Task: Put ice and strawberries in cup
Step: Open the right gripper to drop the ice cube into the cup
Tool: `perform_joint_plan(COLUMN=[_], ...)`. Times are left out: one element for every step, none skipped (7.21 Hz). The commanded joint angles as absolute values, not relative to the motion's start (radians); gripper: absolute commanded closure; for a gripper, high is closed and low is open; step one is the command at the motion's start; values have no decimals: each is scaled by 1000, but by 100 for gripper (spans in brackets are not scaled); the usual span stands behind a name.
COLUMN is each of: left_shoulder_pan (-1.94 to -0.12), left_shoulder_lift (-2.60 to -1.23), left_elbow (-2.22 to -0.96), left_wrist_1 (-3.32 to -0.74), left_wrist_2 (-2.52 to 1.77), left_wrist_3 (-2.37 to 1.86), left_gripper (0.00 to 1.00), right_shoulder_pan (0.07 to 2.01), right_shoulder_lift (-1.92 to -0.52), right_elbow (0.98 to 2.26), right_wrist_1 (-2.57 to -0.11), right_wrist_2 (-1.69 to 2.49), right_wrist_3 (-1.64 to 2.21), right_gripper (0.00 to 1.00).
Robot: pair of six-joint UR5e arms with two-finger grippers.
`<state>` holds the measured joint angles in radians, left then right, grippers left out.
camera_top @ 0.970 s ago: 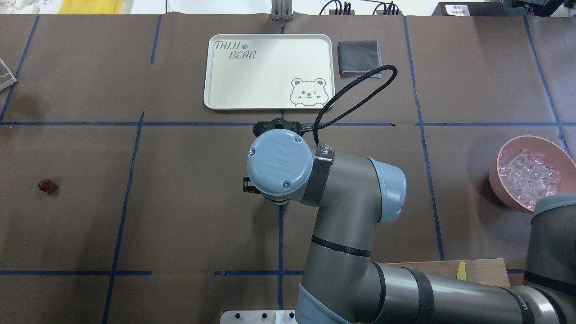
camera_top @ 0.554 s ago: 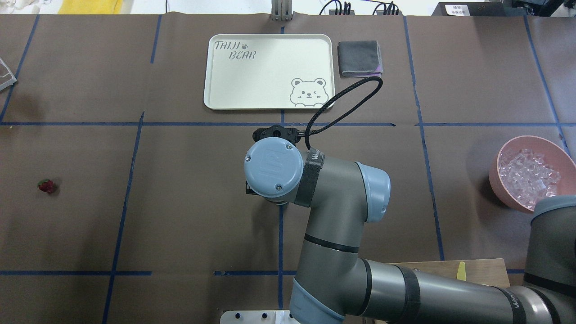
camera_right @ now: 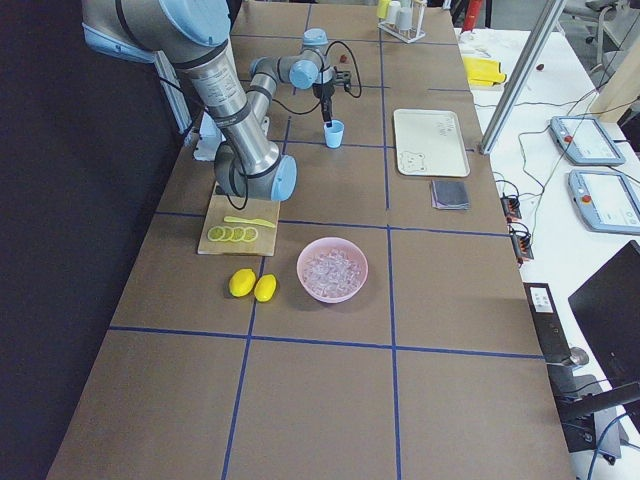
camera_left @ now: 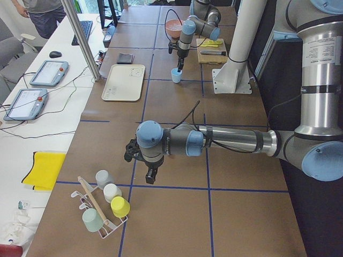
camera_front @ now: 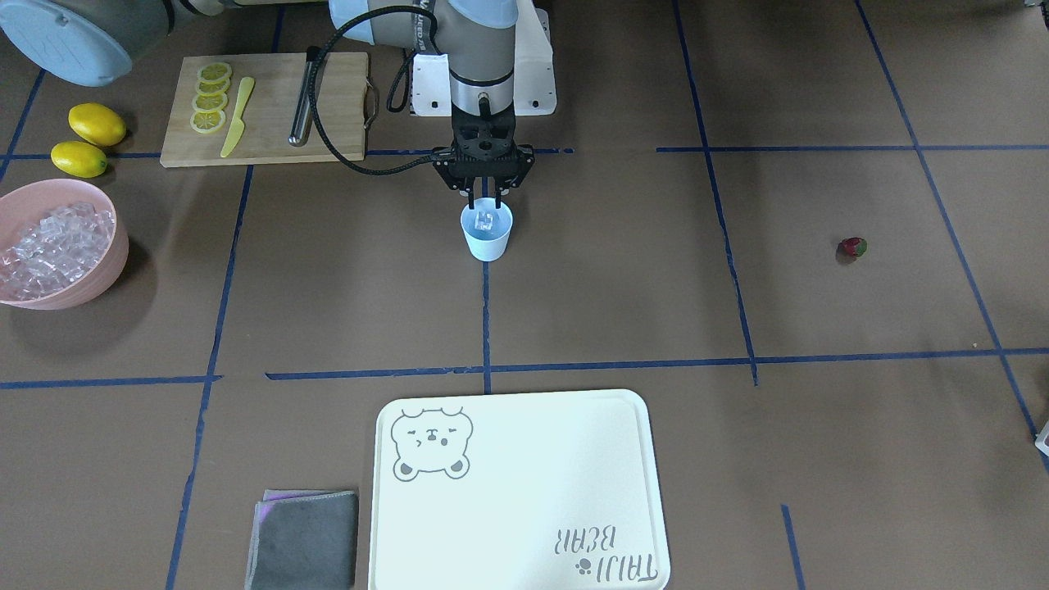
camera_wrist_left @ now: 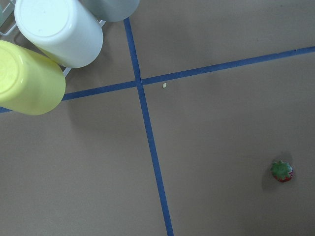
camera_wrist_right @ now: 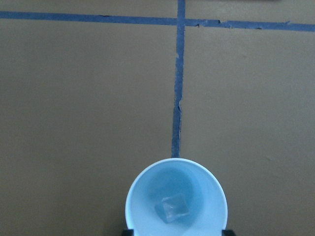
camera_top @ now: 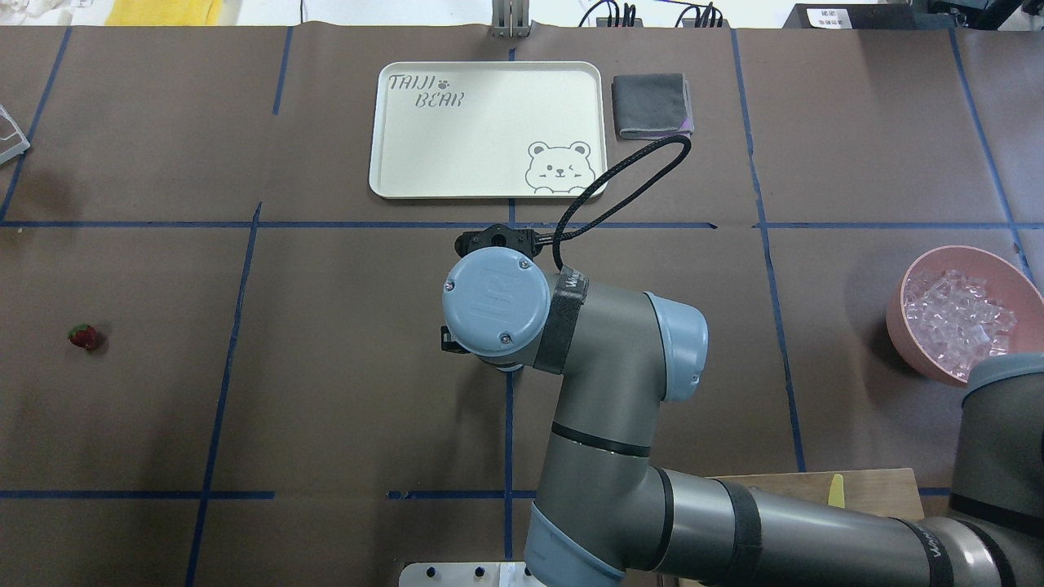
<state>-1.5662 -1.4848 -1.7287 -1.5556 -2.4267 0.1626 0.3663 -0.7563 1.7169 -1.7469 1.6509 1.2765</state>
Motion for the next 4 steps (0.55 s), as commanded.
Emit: perform_joint_plan(left_shoulder_pan=[-1566,-1566,-1565,-1565], left_shoulder_lift=[-1485,-1485,-1485,-1485], left_elbow=[-1729,-1727,-1727,-1726], left_wrist_1=[-1557,-1557,-1557,-1555], left_wrist_2=[-2427,-2427,-2427,-2427], left_wrist_3=[163,163,163,163], left_gripper=[0,0,0,0], right_shoulder_pan=[415,473,553,634], right_shoulder_lift=[-773,-835,-904,-970], right_elbow=[1771,1825,1883,1937], right_wrist_1=[-1759,-1761,-1759,-1758], right_wrist_2=[1675,1724,1805,1883], right_wrist_3=[1252,1168,1046,949], right_gripper=[1,1,2,1])
